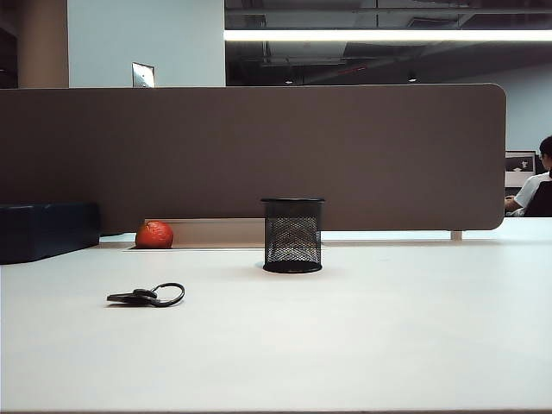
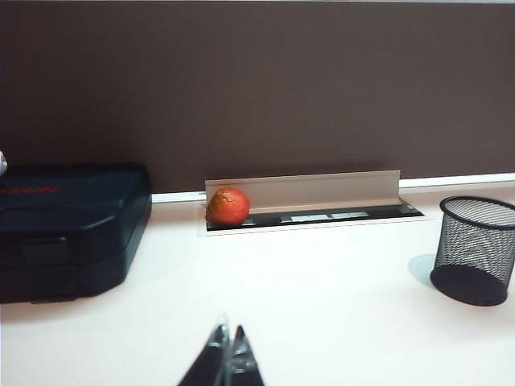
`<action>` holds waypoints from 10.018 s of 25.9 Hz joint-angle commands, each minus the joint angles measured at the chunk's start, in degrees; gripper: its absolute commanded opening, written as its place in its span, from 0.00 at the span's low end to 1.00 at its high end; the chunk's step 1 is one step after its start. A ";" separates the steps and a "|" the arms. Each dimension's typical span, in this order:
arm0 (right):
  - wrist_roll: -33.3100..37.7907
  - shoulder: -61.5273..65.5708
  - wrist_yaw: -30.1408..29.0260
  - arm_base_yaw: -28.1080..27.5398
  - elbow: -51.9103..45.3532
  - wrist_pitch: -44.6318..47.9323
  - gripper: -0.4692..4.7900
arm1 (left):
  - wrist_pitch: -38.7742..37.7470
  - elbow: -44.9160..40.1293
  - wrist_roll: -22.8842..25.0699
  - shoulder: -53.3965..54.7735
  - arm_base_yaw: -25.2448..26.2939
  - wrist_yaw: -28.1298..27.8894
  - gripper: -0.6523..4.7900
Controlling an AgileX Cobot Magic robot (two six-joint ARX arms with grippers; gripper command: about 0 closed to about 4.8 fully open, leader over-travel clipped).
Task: Pick up a bunch of keys from the table, then put them into the black basket.
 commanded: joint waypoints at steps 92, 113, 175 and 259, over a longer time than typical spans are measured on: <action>23.41 14.49 -32.92 0.22 33.66 -43.08 0.53 | -36.39 55.78 46.36 83.21 -20.41 11.37 1.00; 23.41 14.49 -32.68 0.22 33.66 -45.48 0.53 | -28.61 55.80 46.73 92.00 -21.40 8.70 1.00; 23.39 14.47 -34.80 0.22 33.68 -45.57 0.53 | -24.65 56.11 46.27 94.53 -21.40 5.97 0.11; 22.93 14.40 -30.71 0.15 33.59 -39.50 0.53 | 17.66 80.83 1.27 115.03 -24.39 20.35 0.11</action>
